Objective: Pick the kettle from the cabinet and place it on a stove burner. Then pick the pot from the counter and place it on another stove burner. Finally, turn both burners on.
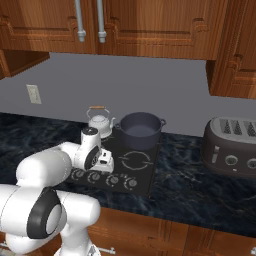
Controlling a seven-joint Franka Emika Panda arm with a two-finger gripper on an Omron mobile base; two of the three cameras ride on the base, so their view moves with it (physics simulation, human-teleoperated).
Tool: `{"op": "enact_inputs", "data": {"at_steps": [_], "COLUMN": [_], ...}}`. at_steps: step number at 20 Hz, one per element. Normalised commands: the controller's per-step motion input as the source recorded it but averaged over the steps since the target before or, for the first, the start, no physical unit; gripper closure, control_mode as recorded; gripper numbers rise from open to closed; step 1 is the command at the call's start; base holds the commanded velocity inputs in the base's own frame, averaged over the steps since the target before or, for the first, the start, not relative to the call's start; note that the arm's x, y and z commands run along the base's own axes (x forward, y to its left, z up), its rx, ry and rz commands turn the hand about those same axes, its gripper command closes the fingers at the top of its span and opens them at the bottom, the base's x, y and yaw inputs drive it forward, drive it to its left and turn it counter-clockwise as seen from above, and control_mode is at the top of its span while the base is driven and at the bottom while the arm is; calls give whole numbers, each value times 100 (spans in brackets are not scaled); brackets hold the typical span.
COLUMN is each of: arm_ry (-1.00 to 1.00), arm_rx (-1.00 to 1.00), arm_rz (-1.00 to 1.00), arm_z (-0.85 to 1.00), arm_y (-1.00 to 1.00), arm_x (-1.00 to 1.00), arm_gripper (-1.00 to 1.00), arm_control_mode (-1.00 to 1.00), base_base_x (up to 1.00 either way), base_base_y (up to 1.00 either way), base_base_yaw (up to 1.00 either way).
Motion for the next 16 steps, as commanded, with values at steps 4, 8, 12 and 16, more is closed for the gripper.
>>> {"op": "enact_inputs", "data": {"at_steps": [4,8,12,16], "arm_ry": [-8,-6,-6,-2], "arm_rx": [0,0,0,0], "arm_rz": [0,0,0,-2], "arm_z": [-7,-1,0,0], "arm_y": [0,0,0,0], "arm_x": [0,-11,-49,-60], "arm_gripper": [-100,-100,-100,-100], "arm_control_mode": [-100,-100,-100,-100], "base_base_x": [0,0,0,0], "base_base_y": [0,0,0,0], "base_base_yaw": [0,0,0,0]}}
